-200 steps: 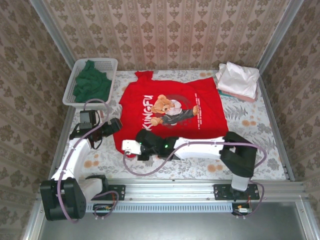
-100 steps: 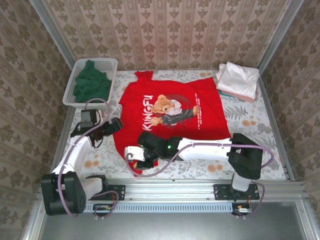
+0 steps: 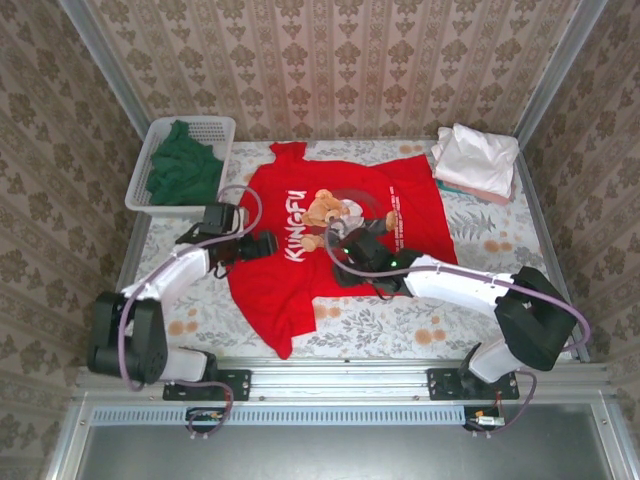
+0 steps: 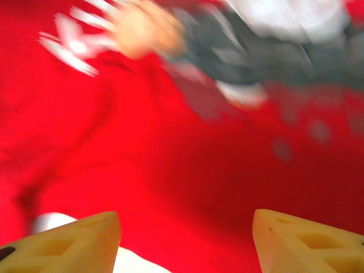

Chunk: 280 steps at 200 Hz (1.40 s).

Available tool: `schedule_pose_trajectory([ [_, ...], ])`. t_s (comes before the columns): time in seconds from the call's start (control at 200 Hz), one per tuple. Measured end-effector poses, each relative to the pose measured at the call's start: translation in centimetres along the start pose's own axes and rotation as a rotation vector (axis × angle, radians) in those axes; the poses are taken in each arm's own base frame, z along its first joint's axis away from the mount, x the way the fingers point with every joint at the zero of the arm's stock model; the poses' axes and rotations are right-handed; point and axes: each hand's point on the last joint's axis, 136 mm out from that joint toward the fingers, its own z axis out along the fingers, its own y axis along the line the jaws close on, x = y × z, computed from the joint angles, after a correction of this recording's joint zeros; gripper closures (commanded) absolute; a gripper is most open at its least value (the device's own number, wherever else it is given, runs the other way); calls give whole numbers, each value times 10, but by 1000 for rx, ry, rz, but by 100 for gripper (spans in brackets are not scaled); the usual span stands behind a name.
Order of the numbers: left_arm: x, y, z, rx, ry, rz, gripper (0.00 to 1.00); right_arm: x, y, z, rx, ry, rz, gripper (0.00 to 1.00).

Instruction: Fold and stack the t-shirts

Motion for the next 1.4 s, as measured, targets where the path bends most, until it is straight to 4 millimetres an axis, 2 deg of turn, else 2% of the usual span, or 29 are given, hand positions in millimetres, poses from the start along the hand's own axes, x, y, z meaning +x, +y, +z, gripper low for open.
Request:
schedule_pose_trajectory([
  [0.11,11,23,33,-68,87,-40,12,59,-49,9,125,121,187,36],
  [0.185,10,29,35,-77,72,-57,11,82,-78,8,186,153,310,36],
  [0.275,11,44,29,-78,29,-97,11,82,-94,-5,198,109,416,36],
  [0.39,7,69,19,-80,-18,-174,11,67,-91,-19,156,40,461,36],
  [0.465,1,82,14,-85,-44,-214,10,60,-75,-22,103,18,437,35],
  [0.525,-1,87,12,-88,-53,-229,9,57,-50,-21,50,23,374,36],
  [0.605,-2,84,11,-76,-53,-228,9,51,-2,-20,-36,42,247,37],
  [0.755,2,76,13,-62,-39,-207,8,42,103,-14,-193,43,-34,37],
  [0.81,2,73,13,-60,-33,-203,7,44,130,-8,-225,47,-106,38],
  [0.875,3,72,13,-62,-24,-201,7,48,151,2,-237,64,-177,39],
  [0.99,6,73,12,-66,-11,-206,5,60,166,21,-213,107,-265,39],
  [1.12,6,74,10,-69,-8,-210,3,73,161,35,-134,156,-339,39],
  [1.245,4,78,2,-75,-22,-226,0,69,157,36,-64,152,-371,39],
  [1.4,-6,83,-18,-83,-79,-246,0,67,145,35,1,150,-388,39],
])
